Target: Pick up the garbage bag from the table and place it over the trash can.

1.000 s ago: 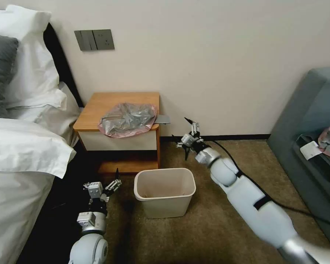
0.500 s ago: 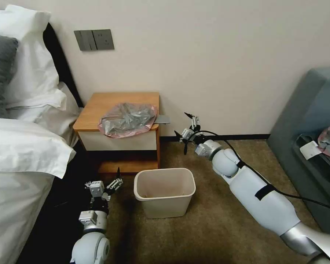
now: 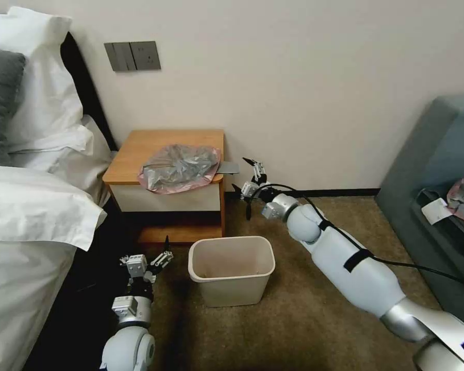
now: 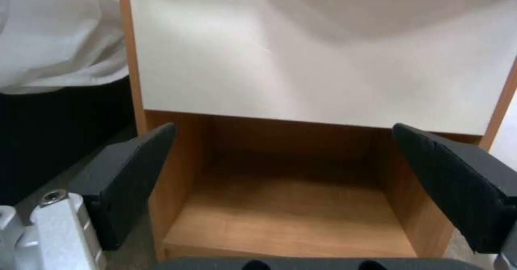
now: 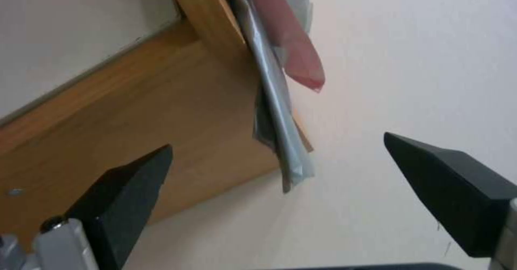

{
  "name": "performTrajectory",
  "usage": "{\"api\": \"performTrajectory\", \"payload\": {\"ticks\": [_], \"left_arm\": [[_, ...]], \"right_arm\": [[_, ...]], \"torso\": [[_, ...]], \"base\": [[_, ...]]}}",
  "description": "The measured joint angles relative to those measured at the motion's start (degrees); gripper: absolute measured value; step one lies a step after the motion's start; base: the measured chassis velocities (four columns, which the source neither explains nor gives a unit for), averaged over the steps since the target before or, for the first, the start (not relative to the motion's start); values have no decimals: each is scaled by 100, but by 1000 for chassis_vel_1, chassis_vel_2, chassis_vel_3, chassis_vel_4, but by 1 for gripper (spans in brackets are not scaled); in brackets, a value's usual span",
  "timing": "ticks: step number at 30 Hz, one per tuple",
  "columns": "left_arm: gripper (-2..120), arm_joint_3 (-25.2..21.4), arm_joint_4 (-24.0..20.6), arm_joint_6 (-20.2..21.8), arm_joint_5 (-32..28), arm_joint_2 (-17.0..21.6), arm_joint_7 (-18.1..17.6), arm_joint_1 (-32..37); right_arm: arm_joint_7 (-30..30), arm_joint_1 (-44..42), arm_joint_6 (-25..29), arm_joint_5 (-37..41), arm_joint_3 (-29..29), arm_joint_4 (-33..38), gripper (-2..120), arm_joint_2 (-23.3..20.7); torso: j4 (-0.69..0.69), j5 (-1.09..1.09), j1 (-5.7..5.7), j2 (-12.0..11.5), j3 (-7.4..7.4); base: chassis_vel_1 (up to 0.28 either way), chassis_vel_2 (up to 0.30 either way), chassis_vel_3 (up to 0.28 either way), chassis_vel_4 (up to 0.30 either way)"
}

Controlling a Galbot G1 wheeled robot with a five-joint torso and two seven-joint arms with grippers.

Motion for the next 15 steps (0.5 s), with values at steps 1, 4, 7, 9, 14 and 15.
{"api": "performTrajectory", "payload": {"ticks": [1, 4, 7, 9, 14, 15], "left_arm": [[100, 0, 0, 0, 0, 0, 0, 0], [100, -9, 22, -24, 14, 1, -5, 6], [99, -3, 55, -42, 32, -26, -10, 12], [99, 9, 64, -49, 41, -37, -11, 16], [99, 35, 88, -62, 75, -63, -13, 17], [99, 37, 94, -63, 82, -70, -14, 18]], "right_arm": [[0, 0, 0, 0, 0, 0, 100, 0], [-24, 25, 23, -101, -6, -16, 96, -12], [-80, 25, 23, -195, 31, -16, 88, -12], [-111, 24, 23, -212, 44, -12, 83, -19], [-171, 27, 23, -227, 41, 25, 66, -48], [-174, 33, 21, -232, 30, 27, 59, -35]], "torso": [[0, 0, 0, 0, 0], [-2, 0, 0, 0, 0], [-1, 0, 0, 0, 0], [-1, 0, 0, 0, 0], [-2, 0, 0, 0, 0], [-2, 0, 0, 0, 0]], "base": [[0, 0, 0, 0], [0, 0, 0, 0], [0, 0, 0, 0], [0, 0, 0, 0], [0, 0, 0, 0], [0, 0, 0, 0]]}}
